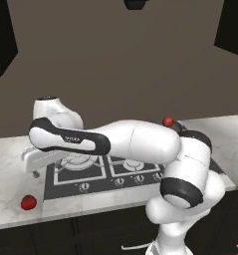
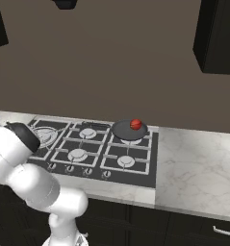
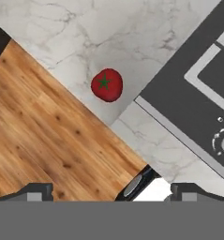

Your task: Place the pan on the rear right burner on the stove. Then place the tomato and the onion in the pan and turn on the rear right burner.

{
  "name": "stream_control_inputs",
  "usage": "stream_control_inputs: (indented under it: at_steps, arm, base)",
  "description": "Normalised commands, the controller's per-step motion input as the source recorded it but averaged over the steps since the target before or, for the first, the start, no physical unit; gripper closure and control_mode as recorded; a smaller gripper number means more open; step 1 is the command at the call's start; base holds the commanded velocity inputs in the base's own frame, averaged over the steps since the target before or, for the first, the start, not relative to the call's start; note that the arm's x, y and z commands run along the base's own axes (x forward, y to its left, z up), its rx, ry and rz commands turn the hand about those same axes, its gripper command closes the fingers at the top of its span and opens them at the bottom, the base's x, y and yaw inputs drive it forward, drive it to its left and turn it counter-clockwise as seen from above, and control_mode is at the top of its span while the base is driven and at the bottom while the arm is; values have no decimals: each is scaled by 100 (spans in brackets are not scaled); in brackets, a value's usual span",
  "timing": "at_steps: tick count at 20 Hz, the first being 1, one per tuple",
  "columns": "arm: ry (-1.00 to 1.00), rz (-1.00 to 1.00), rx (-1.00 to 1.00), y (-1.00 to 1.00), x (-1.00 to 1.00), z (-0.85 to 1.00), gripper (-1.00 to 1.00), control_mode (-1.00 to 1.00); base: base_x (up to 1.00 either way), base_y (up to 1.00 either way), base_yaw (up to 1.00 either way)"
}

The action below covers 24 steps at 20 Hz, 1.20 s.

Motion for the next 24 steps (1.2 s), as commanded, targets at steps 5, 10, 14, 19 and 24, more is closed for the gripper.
stream_control_inputs:
  at_steps: [5, 10, 14, 19, 24]
  arm:
    - [0, 17, -2, 44, 0, -42, -100, -100]
    - [0, 14, -2, 29, 3, -45, -100, -100]
    - [0, 12, -1, 23, 15, -32, -100, -100]
    - [0, 9, 0, 24, 32, -24, -100, -100]
    - [-1, 9, -3, 27, 12, -18, -100, -100]
  base:
    - [0, 0, 0]
    - [0, 0, 0]
    - [0, 0, 0]
    - [0, 0, 0]
    - [0, 0, 0]
